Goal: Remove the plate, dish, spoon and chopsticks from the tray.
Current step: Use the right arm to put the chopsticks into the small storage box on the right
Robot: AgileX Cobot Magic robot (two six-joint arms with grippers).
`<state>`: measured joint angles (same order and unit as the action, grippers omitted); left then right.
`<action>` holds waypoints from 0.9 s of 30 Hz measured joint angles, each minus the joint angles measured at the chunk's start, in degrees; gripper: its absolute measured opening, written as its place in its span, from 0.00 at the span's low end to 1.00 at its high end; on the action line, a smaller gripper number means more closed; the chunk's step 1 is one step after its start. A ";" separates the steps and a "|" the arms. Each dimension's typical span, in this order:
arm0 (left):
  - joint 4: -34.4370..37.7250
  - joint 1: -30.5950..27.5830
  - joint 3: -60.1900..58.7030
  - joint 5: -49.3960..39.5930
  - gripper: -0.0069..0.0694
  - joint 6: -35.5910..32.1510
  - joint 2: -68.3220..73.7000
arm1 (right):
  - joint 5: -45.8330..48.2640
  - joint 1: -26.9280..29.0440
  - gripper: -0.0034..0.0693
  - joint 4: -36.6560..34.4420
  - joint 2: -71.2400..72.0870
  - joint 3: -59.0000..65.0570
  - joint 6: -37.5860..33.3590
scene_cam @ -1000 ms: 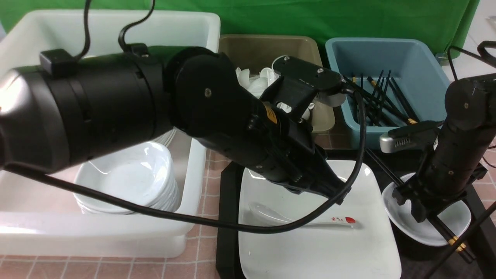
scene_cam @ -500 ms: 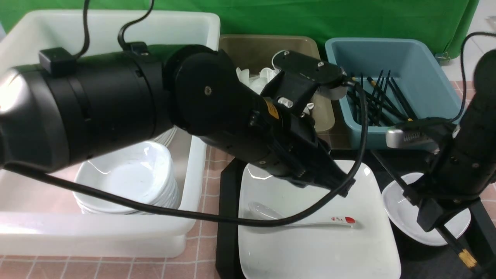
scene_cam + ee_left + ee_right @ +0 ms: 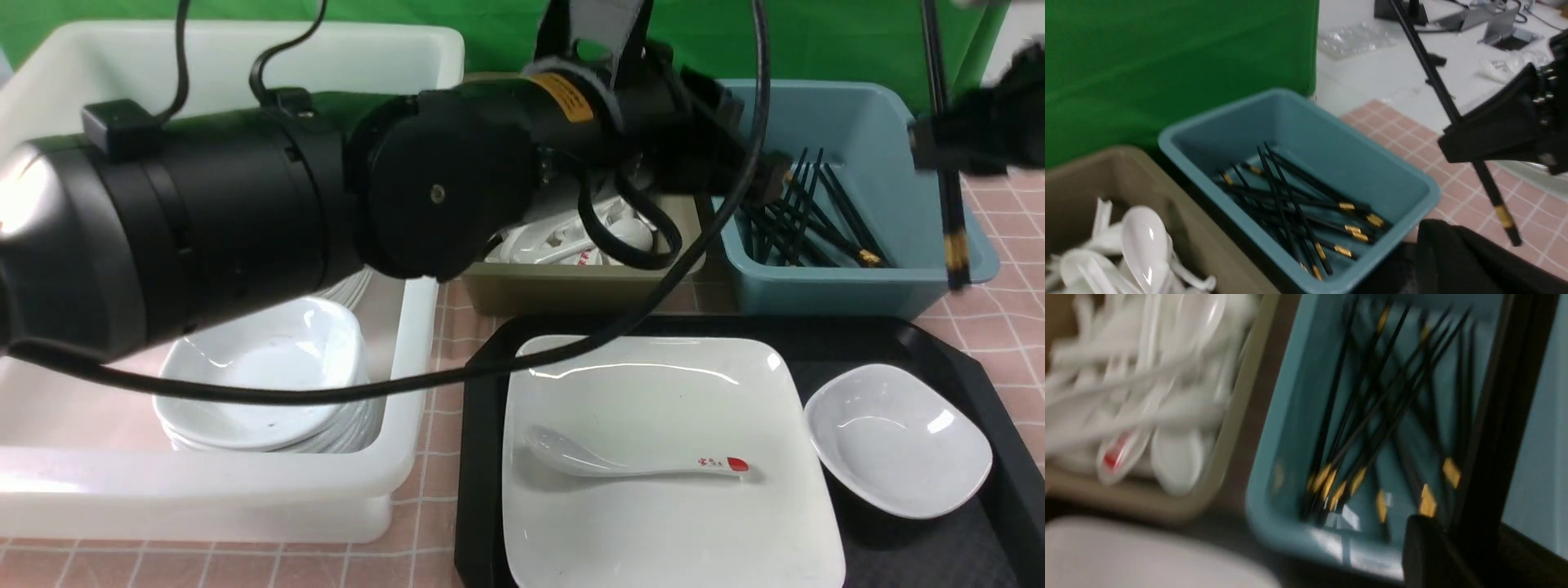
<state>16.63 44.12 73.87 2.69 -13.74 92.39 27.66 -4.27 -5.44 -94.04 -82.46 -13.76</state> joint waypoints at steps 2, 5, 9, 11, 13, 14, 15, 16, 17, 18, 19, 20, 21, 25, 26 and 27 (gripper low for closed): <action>-1.85 0.00 0.00 1.43 0.09 -0.02 0.05 | -4.73 0.06 0.28 -0.21 -4.43 -1.91 0.82; -2.92 0.00 0.00 1.42 0.09 -0.22 0.24 | -10.23 0.06 0.28 -0.34 -10.47 -3.67 2.46; -3.30 -0.24 0.00 -2.69 0.09 -0.45 0.35 | -16.66 0.06 0.28 -0.34 -18.42 -5.33 3.58; -3.39 -0.64 0.00 -6.61 0.09 -0.50 0.35 | -18.23 0.06 0.28 -0.34 -21.44 -6.52 4.05; -3.83 -0.86 0.00 -10.78 0.09 -0.50 0.35 | -19.10 0.06 0.28 -0.34 -23.51 -7.25 4.20; -3.94 -0.88 0.00 -12.23 0.09 -0.57 0.35 | -19.23 0.06 0.30 -0.34 -23.94 -7.42 4.20; -4.13 -0.93 0.00 -14.89 0.09 -0.60 0.35 | -19.36 0.06 0.35 -0.39 -24.54 -7.42 4.25; -4.24 -0.93 0.00 -18.45 0.09 -0.60 0.35 | -19.29 0.06 0.42 -0.39 -24.91 -7.42 4.25; -4.29 -0.93 0.00 -20.94 0.09 -0.60 0.42 | -18.87 0.06 0.48 -0.39 -24.99 -7.42 4.25; -4.29 -0.93 0.00 -23.50 0.09 -0.60 0.49 | -17.90 0.06 0.53 -0.39 -24.99 -7.42 4.33; -4.29 -0.93 0.00 -27.64 0.09 -0.24 0.73 | -15.32 0.06 0.58 -0.39 -24.51 -7.62 4.83; -4.29 -0.93 0.02 -30.56 0.09 0.33 0.85 | -12.49 0.06 0.60 -0.39 -23.84 -7.85 5.65; -4.22 -0.93 0.08 -34.41 0.09 0.89 1.10 | -8.22 0.06 0.61 -0.39 -22.81 -8.21 6.34; -2.35 -0.94 2.72 -49.20 0.09 1.98 3.29 | 9.00 0.06 0.45 -0.34 -16.09 -9.03 4.08; -1.45 -0.94 4.88 -54.03 0.09 1.91 4.68 | 14.38 0.06 0.32 -0.39 -12.92 -9.11 2.85; -1.23 -0.94 6.30 -56.94 0.09 1.53 5.57 | 17.77 0.06 0.24 -0.39 -10.72 -9.11 2.09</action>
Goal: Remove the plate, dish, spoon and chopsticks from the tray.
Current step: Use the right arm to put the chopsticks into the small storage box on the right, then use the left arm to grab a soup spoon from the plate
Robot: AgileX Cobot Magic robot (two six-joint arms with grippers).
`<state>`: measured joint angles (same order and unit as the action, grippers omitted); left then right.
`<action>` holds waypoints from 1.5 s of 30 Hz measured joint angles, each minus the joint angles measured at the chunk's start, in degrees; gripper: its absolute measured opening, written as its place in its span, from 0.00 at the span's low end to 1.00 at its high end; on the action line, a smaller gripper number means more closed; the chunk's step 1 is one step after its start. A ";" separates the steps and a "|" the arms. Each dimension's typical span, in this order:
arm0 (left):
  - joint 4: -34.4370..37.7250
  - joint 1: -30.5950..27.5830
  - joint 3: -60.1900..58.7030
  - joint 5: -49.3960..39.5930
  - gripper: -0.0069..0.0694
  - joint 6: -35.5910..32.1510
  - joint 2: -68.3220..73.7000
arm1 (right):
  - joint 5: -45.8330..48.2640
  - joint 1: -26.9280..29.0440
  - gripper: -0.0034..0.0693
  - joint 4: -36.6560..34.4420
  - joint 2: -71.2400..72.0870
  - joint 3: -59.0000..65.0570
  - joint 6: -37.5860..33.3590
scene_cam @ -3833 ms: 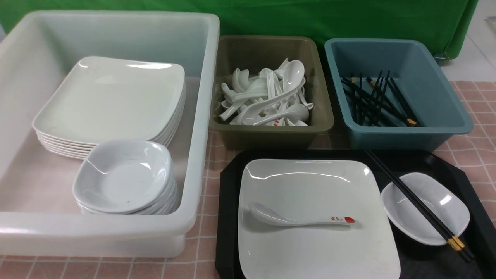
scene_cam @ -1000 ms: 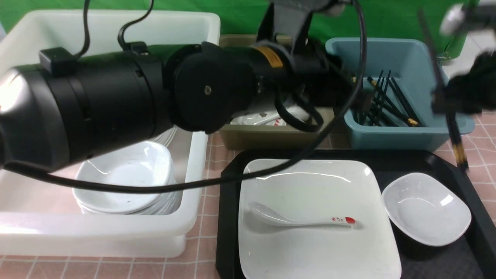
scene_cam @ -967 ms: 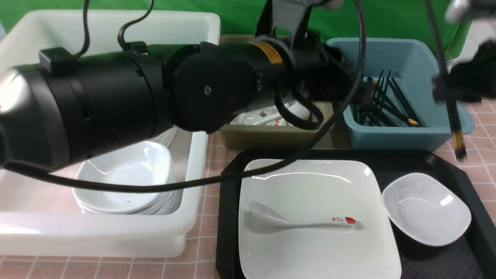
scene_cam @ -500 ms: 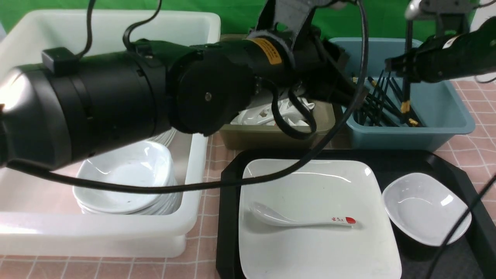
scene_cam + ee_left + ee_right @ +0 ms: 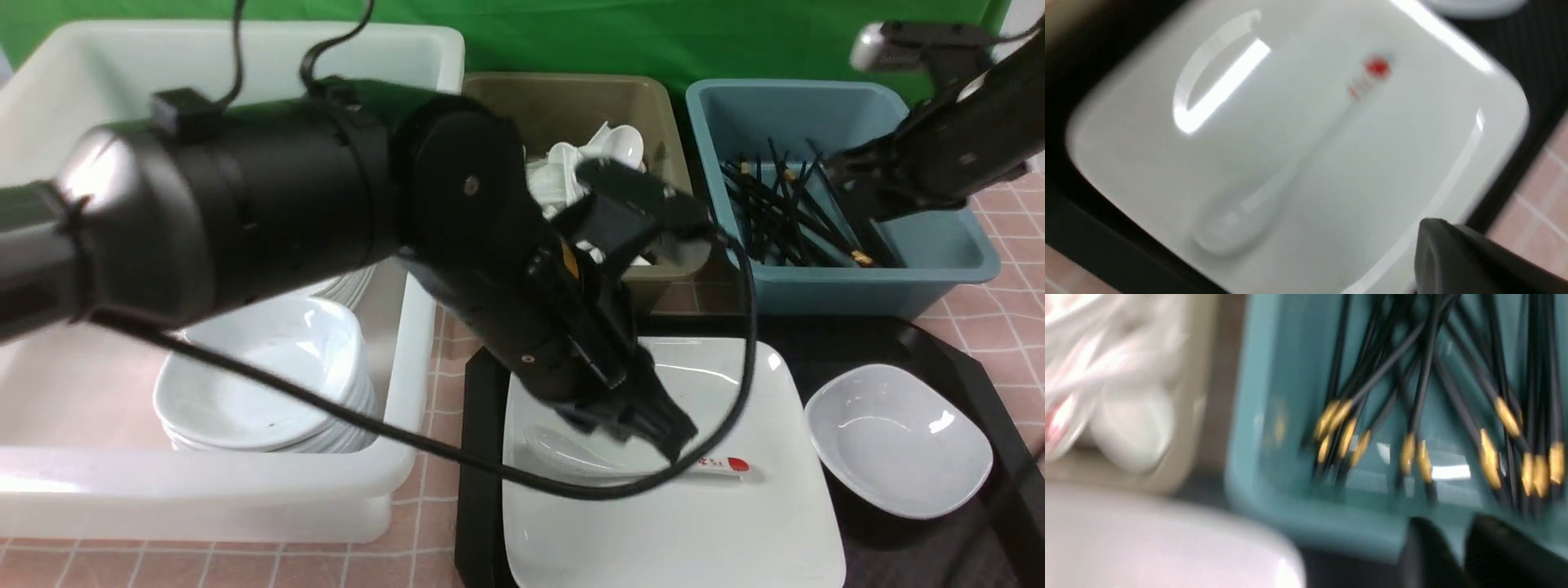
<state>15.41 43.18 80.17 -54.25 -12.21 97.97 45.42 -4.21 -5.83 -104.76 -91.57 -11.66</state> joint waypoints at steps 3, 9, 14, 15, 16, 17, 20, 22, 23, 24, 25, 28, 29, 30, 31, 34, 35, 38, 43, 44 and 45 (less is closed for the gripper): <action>0.40 0.00 4.84 -6.52 0.09 -2.99 3.36 | 9.34 0.00 0.09 0.00 8.61 1.60 -1.15; 0.64 0.00 9.63 -4.64 0.10 -9.74 9.32 | 14.06 0.00 0.09 -1.53 26.81 14.64 -1.48; 0.64 0.00 9.78 1.01 0.20 -17.45 12.66 | 13.37 0.00 0.09 -2.50 39.36 26.70 -1.53; 0.64 0.00 9.78 3.40 0.29 -19.01 13.95 | 13.23 0.00 0.09 -2.66 43.72 31.40 -1.48; 0.64 0.00 9.78 3.40 0.29 -19.16 14.11 | 13.23 0.00 0.09 -2.71 43.72 31.86 -1.48; 0.64 0.00 9.78 5.31 0.40 -20.27 15.61 | 13.18 0.00 0.09 -2.90 47.52 35.32 -1.48; 0.28 0.00 9.78 6.95 0.54 -21.47 17.33 | 13.18 0.00 0.09 -3.02 51.29 39.13 -1.48; -0.50 0.00 9.78 7.74 0.70 -22.65 19.67 | 13.18 0.00 0.09 -3.01 54.37 41.25 -1.48; -0.66 0.00 9.78 7.96 0.75 -23.25 20.58 | 13.26 0.00 0.09 -3.01 55.12 41.59 -1.48; -0.74 0.00 9.78 8.22 0.78 -23.77 21.28 | 13.14 0.00 0.09 -3.03 55.70 41.73 -1.48; -0.82 0.00 9.78 8.65 0.82 -24.31 22.07 | 13.09 0.00 0.09 -3.08 56.08 41.78 -1.48; -0.86 0.00 9.78 10.50 0.86 -25.28 23.94 | 12.97 0.00 0.09 -3.14 56.70 41.78 -1.48; -0.79 0.00 9.78 11.14 0.85 -25.33 24.55 | 12.97 0.00 0.09 -3.14 56.82 41.78 -1.48; -0.69 0.00 9.90 11.94 0.84 -25.50 24.81 | 12.97 0.00 0.09 -3.14 56.82 41.78 -1.48; -0.35 0.00 9.95 12.36 0.81 -25.50 24.98 | 12.97 0.00 0.09 -3.14 56.82 41.78 -1.48; -0.29 0.00 10.31 12.89 0.64 -22.39 25.32 | 12.86 0.00 0.09 -3.18 56.82 41.78 -2.07; -0.24 0.00 10.31 13.01 0.55 -20.70 25.36 | 12.79 0.00 0.09 -3.18 56.82 41.78 -2.36; -0.24 0.00 10.31 12.94 0.25 -16.82 25.36 | 12.64 0.00 0.09 -3.18 56.82 41.78 -2.60; -0.24 -0.13 10.94 10.47 0.10 -11.18 24.27 | 12.38 0.00 0.09 -3.18 56.82 41.78 -2.60; -0.44 -0.27 11.80 9.29 0.10 -9.93 23.53 | 12.22 0.00 0.09 -3.18 56.82 41.78 -2.60; -0.56 -0.26 12.21 9.18 0.10 -9.76 23.20 | 12.16 0.00 0.09 -3.18 56.82 41.78 -2.60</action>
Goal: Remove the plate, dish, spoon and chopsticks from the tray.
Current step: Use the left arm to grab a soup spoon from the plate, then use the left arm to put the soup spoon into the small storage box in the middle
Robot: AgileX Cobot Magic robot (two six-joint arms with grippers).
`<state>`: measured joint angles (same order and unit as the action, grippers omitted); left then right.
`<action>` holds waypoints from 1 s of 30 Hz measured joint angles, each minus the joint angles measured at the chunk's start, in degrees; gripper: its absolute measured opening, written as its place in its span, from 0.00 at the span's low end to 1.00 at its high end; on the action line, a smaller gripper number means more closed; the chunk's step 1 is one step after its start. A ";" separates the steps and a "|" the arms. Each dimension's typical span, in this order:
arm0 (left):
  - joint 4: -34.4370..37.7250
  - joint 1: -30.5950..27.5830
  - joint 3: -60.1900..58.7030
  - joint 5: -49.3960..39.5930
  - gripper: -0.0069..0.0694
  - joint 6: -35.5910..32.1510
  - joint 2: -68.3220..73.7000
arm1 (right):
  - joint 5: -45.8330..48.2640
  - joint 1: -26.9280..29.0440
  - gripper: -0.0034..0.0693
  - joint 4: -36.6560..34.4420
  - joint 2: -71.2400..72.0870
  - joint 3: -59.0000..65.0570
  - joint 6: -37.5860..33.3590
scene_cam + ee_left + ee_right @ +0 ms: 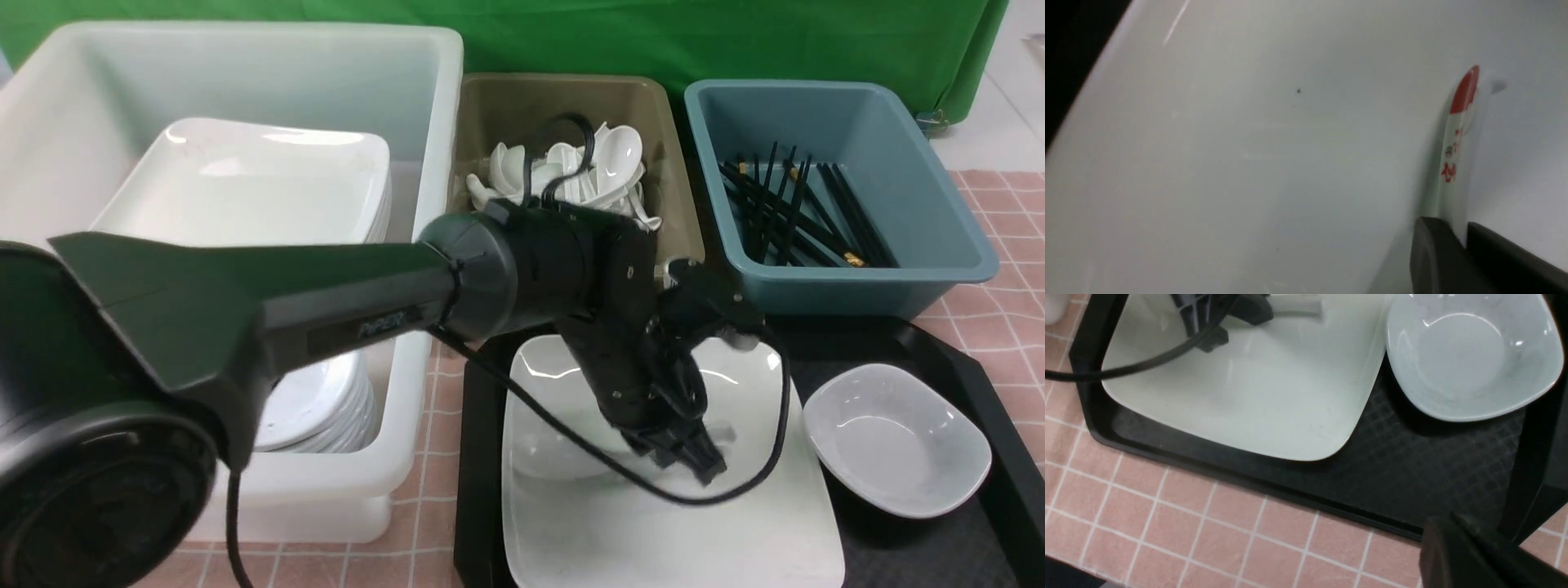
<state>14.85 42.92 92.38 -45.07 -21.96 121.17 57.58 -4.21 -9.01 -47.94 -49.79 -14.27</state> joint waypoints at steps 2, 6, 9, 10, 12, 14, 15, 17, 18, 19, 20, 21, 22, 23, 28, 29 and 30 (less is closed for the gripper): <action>-0.74 -0.83 2.99 -0.45 0.10 2.05 -2.31 | -1.83 0.00 0.09 -0.44 0.00 0.00 -0.05; -1.77 -3.93 10.50 2.08 0.10 4.66 -6.59 | -8.61 0.00 0.09 -3.78 -0.06 0.00 -1.44; -1.91 -6.31 13.34 5.11 0.10 6.35 -7.20 | -11.36 0.00 0.09 -6.29 -0.23 0.00 -2.98; -2.01 -8.76 14.52 8.93 0.10 7.48 -7.20 | -12.78 0.00 0.09 -8.15 -0.45 0.00 -4.51; -2.42 -11.31 14.65 13.82 0.10 7.82 -6.70 | -13.75 0.00 0.09 -9.83 -0.87 0.00 -5.96; -2.48 -13.17 14.65 18.03 0.10 8.08 -5.56 | -14.39 0.00 0.09 -10.59 -1.29 0.00 -6.62; -2.54 -13.50 14.65 18.49 0.10 8.08 -5.39 | -14.55 0.00 0.09 -10.60 -1.42 0.00 -6.68; -2.74 -14.72 14.65 23.38 0.10 8.30 -3.27 | -15.77 0.00 0.09 -10.81 -2.10 0.00 -7.28; -2.74 -14.92 14.65 25.13 0.10 8.30 -2.27 | -16.78 0.00 0.09 -10.91 -2.51 0.00 -7.49; -2.74 -14.93 14.65 26.39 0.10 7.97 -1.45 | -18.08 0.00 0.09 -10.99 -2.81 0.06 -7.71; -2.89 -14.93 14.65 27.67 0.10 7.37 -0.46 | -20.38 0.00 0.09 -11.15 -3.23 0.06 -7.85; -2.89 -14.93 14.65 28.88 0.10 6.93 0.69 | -23.94 0.00 0.09 -11.38 -3.73 0.06 -7.99; -2.89 -14.93 14.65 29.55 0.10 6.80 1.26 | -26.62 0.00 0.09 -11.53 -3.91 0.06 -8.06; -2.89 -14.82 14.65 30.22 0.10 6.64 2.13 | -29.86 -0.13 0.09 -11.81 -4.11 0.06 -8.33; -2.89 -14.82 14.65 31.50 0.11 6.06 4.94 | -38.57 -2.87 0.09 -12.33 -4.27 0.06 -11.16; -2.89 -14.82 14.65 31.54 0.12 6.06 5.52 | -39.16 -4.11 0.09 -12.45 -4.27 0.06 -13.16; -2.89 -14.82 14.65 31.54 0.13 6.06 5.82 | -39.16 -4.75 0.09 -12.44 -4.27 0.12 -14.09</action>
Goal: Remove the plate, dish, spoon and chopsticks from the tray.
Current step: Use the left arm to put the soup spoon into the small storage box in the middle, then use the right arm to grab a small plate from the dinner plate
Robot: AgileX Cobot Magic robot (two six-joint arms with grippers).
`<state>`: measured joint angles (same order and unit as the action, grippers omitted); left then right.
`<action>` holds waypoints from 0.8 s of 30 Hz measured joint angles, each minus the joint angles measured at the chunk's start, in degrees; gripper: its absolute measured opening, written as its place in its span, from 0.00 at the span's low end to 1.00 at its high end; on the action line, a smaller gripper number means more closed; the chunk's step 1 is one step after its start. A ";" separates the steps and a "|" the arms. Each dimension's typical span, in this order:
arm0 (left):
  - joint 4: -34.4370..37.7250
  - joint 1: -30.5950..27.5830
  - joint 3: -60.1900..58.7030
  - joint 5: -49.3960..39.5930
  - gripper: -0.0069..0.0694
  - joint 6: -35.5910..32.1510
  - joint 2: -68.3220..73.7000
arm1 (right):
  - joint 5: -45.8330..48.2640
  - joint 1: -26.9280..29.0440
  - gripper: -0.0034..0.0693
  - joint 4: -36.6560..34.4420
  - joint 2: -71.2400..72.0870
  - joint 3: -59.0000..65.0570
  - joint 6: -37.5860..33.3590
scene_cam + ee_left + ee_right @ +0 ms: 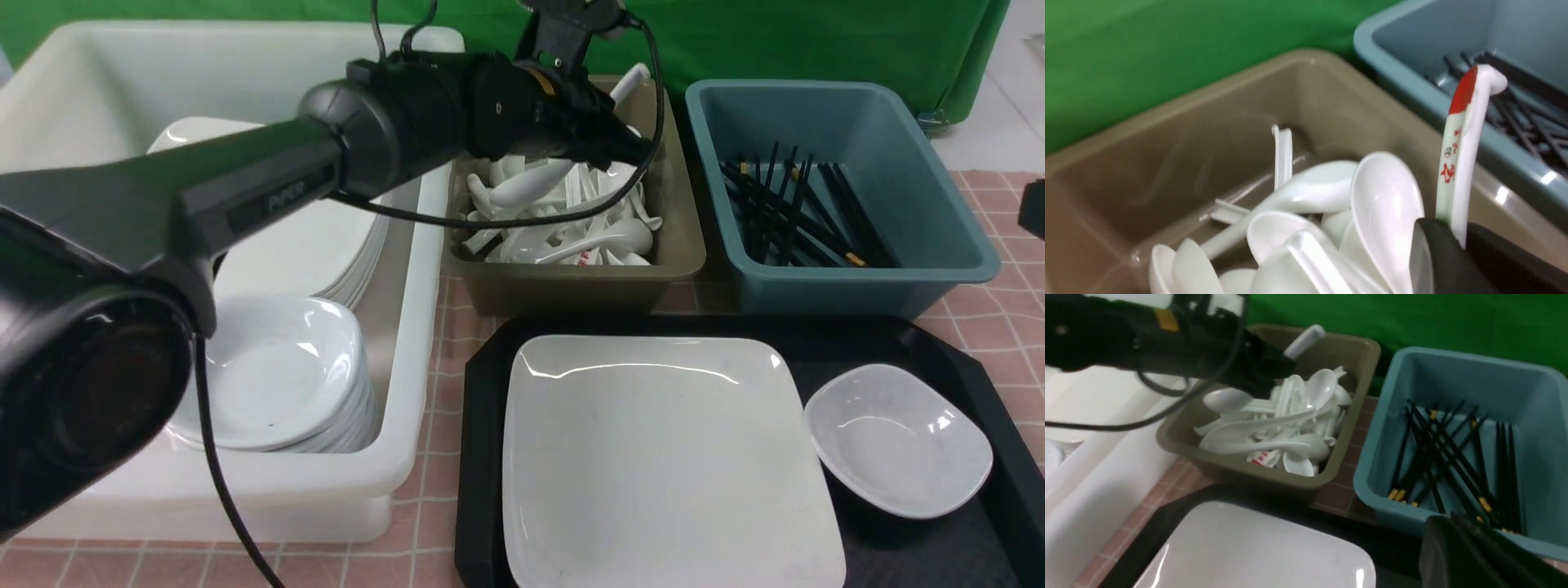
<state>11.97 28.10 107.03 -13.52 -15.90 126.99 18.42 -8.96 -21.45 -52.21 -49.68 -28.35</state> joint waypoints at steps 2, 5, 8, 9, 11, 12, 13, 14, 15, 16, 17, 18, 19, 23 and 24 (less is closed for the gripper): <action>0.00 0.00 0.00 0.00 0.18 -0.05 0.29 | 0.14 -0.61 0.09 -0.03 0.00 0.20 -1.00; -0.12 0.00 0.00 -0.07 0.33 -0.05 0.18 | 1.32 -0.91 0.09 0.43 -0.55 0.33 -1.42; -1.55 0.00 0.20 -3.82 0.55 -0.06 -0.87 | 6.02 -0.91 0.09 4.06 -2.40 0.33 -1.38; -2.02 0.00 0.21 -6.75 0.61 0.38 -1.77 | 9.25 -0.91 0.09 6.57 -3.77 0.33 -0.73; -2.47 0.00 0.27 -14.05 0.67 1.93 -4.34 | 14.57 -0.96 0.10 10.95 -7.10 0.33 1.52; -2.47 0.00 0.27 -14.89 0.67 2.15 -4.65 | 14.56 -0.96 0.10 11.34 -7.12 0.33 1.73; -2.41 0.22 0.27 -22.04 0.64 3.34 -7.58 | 17.70 -0.96 0.13 13.87 -10.61 0.33 2.98; -2.41 0.37 0.33 -25.69 0.61 3.61 -8.79 | 18.74 -0.96 0.16 14.51 -12.50 0.33 3.32; -2.36 0.68 0.39 -30.04 0.54 3.89 -10.85 | 19.53 -0.96 0.22 15.16 -14.94 0.33 3.71; -1.99 1.22 0.33 -34.89 0.43 3.68 -13.67 | 20.04 -1.11 0.33 15.68 -17.99 0.33 3.92; -1.82 1.67 -0.02 -37.55 0.32 2.93 -15.27 | 20.18 -1.25 0.40 15.93 -20.04 0.33 3.91; -1.69 2.60 -0.78 -40.24 0.23 1.86 -17.17 | 20.25 -1.60 0.49 16.38 -22.63 0.33 3.91; -1.64 2.77 -0.98 -41.12 0.21 1.59 -17.54 | 20.25 -1.73 0.53 16.47 -23.63 0.33 3.91; -1.51 7.46 -8.76 -44.31 0.09 -0.69 -24.58 | 19.16 -3.24 0.72 20.96 -32.98 0.33 3.92; -1.45 8.87 -12.33 -43.04 0.08 -0.92 -26.60 | 18.36 -3.43 0.74 21.81 -35.03 0.33 4.05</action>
<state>10.51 36.97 94.71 -56.56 -16.82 100.39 36.78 -12.39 0.36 -87.24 -49.34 -24.30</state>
